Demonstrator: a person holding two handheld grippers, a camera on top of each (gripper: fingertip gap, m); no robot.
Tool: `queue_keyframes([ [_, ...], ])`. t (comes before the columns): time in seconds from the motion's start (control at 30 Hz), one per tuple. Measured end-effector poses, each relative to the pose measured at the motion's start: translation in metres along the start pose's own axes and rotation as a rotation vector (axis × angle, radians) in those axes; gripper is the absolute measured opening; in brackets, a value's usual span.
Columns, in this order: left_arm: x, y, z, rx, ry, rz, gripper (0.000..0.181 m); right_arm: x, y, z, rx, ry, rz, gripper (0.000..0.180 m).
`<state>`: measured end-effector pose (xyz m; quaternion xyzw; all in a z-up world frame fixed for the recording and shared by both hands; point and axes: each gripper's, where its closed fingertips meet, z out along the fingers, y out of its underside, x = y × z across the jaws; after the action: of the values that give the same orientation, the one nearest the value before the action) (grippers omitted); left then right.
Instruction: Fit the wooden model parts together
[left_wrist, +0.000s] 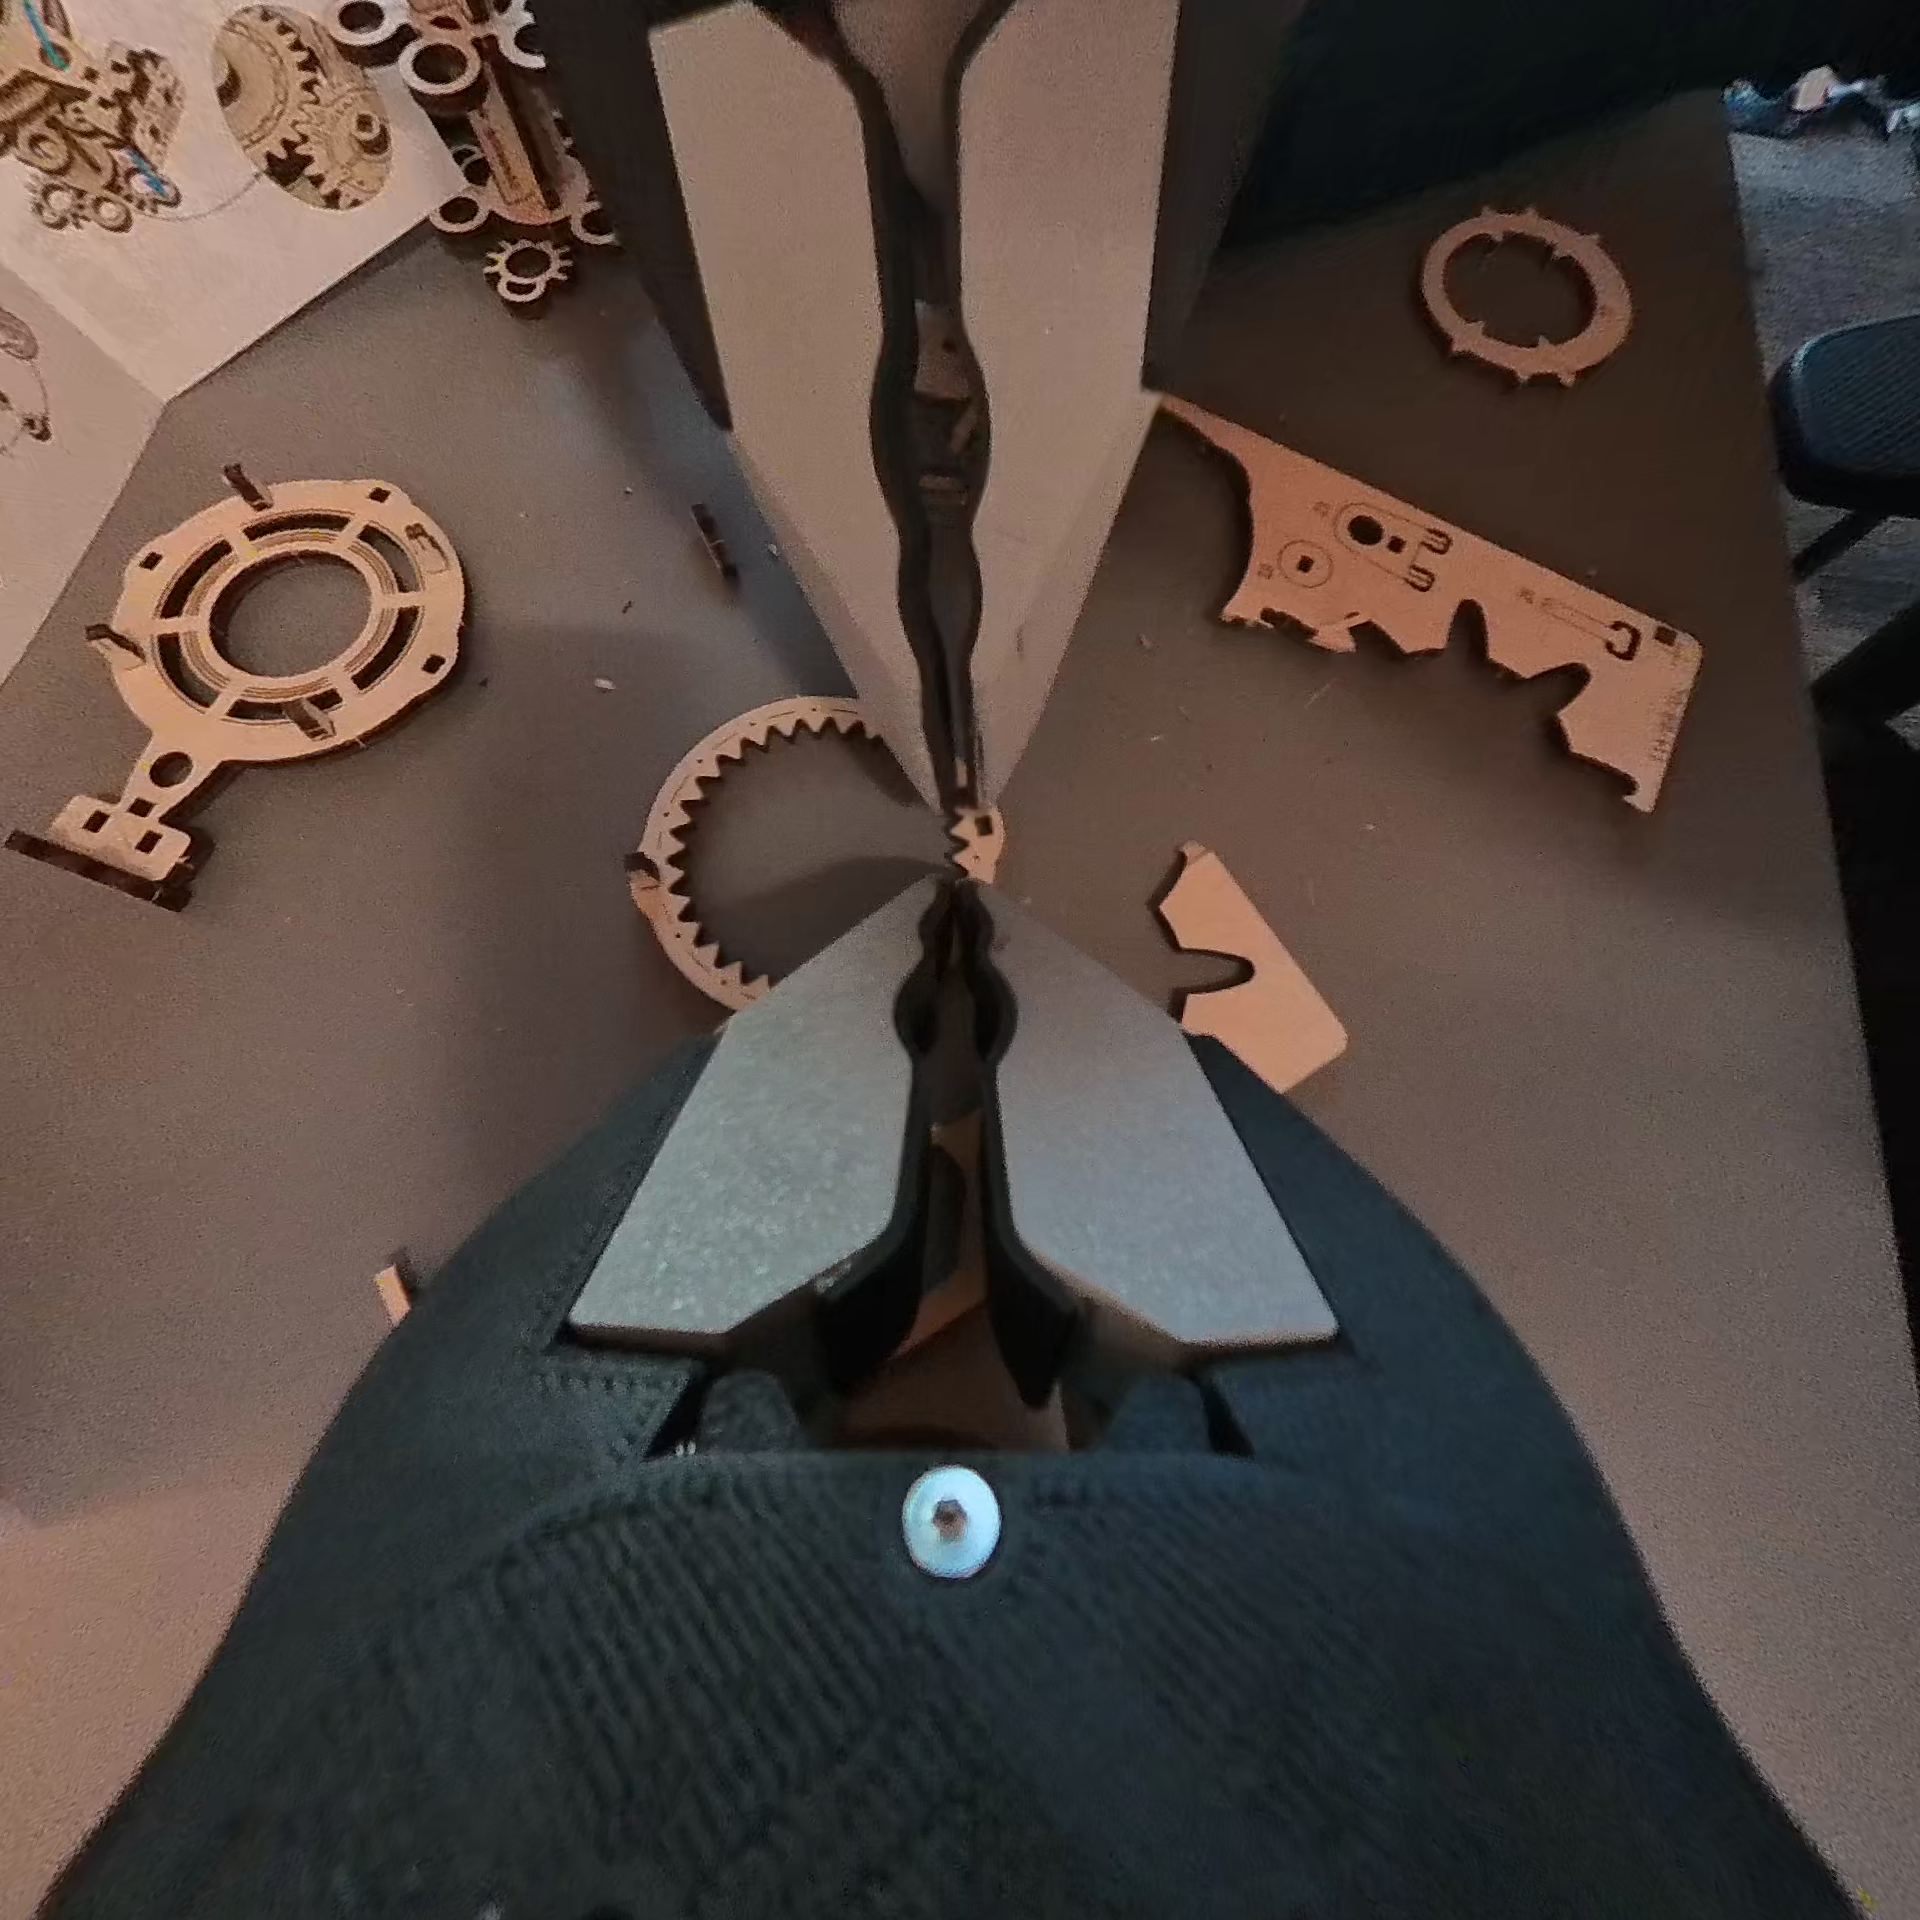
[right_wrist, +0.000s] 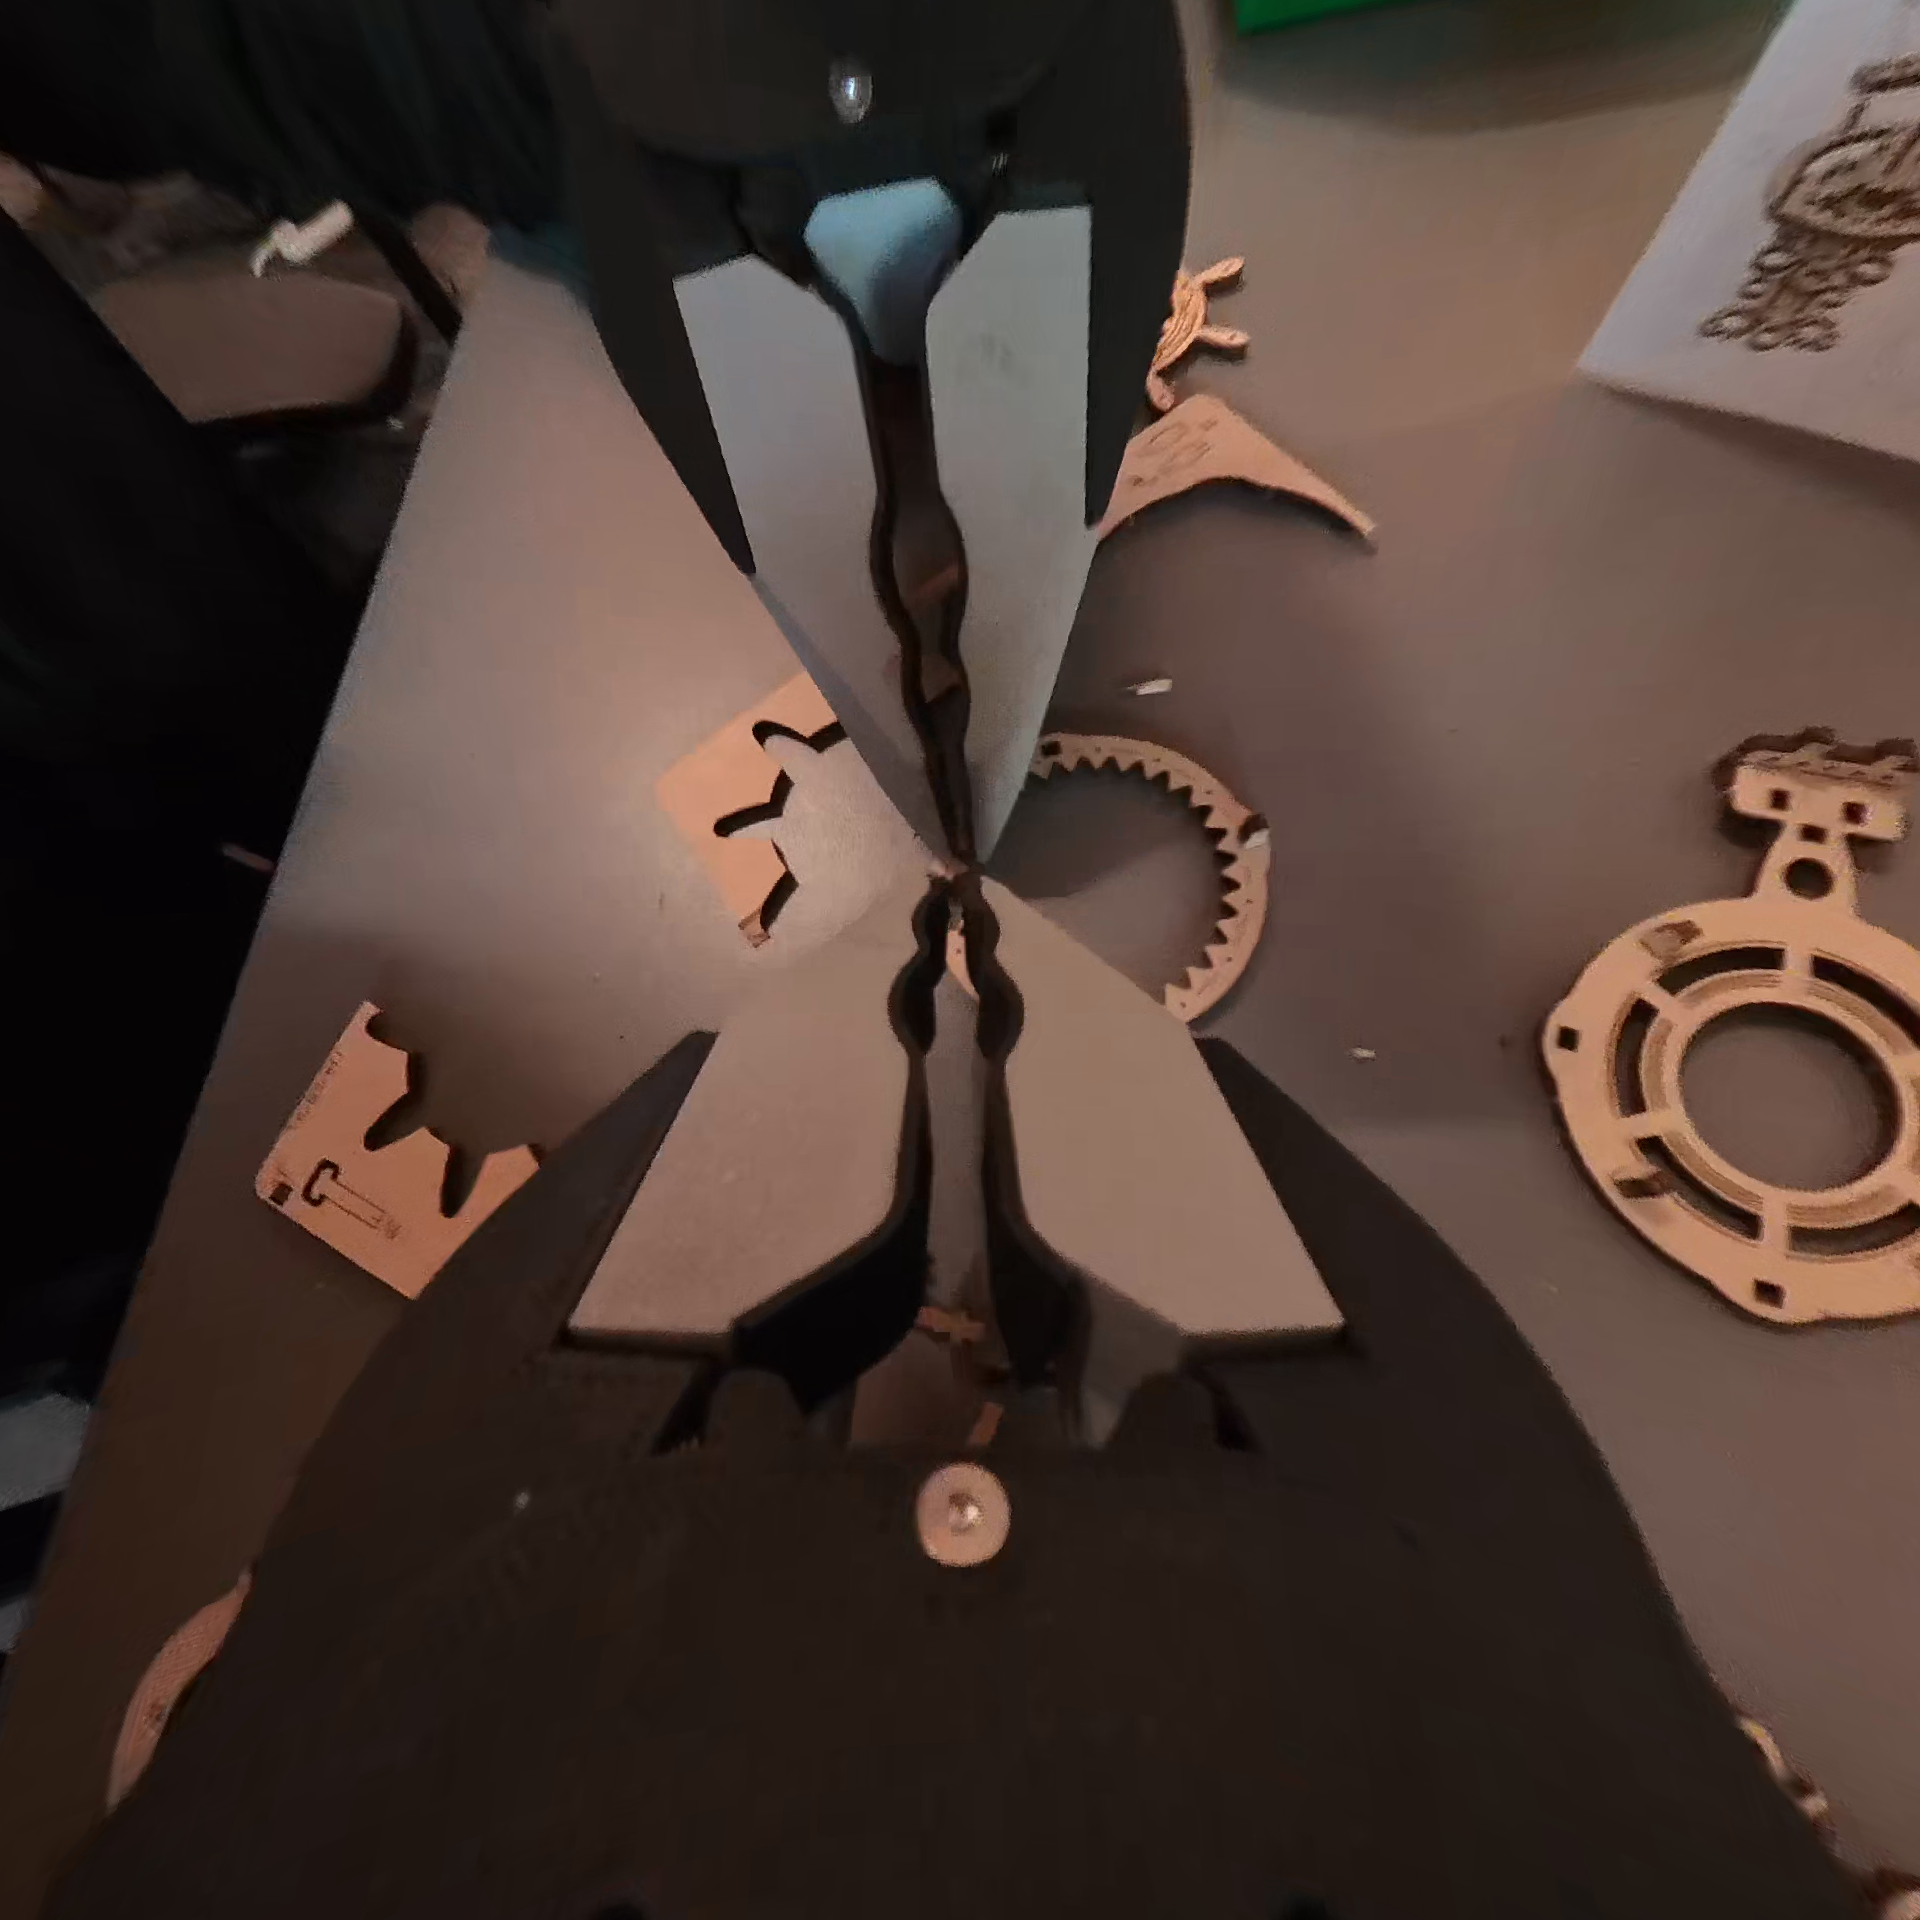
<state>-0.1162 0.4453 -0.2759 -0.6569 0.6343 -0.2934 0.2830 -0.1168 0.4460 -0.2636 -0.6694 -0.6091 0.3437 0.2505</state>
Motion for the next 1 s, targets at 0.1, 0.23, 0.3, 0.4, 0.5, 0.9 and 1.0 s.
queue_keyframes([
  [0.1,0.0,0.0,0.0,0.0,-0.005,0.005,0.0,-0.002,0.001,0.005,-0.019,0.001,-0.016,0.0],
  [0.23,0.0,0.001,-0.001,0.001,-0.001,-0.006,0.0,-0.002,0.004,0.006,-0.032,0.017,-0.036,0.0],
  [0.3,-0.001,0.001,-0.001,0.001,0.0,-0.006,0.0,-0.002,0.004,0.006,-0.029,0.024,-0.042,0.0],
  [0.4,-0.001,0.001,-0.001,0.0,-0.003,0.001,0.0,0.001,0.003,0.006,-0.029,0.051,-0.062,0.0],
  [0.5,-0.002,0.002,-0.001,0.0,0.0,0.002,0.0,0.001,0.003,0.007,-0.03,0.076,-0.11,0.0],
  [0.9,0.001,0.01,-0.01,-0.034,0.039,0.05,0.0,0.005,-0.027,-0.025,0.151,0.088,-0.075,0.0],
  [1.0,0.002,0.011,-0.011,-0.037,0.053,0.049,0.0,-0.008,-0.033,-0.031,0.143,0.068,-0.045,0.0],
])
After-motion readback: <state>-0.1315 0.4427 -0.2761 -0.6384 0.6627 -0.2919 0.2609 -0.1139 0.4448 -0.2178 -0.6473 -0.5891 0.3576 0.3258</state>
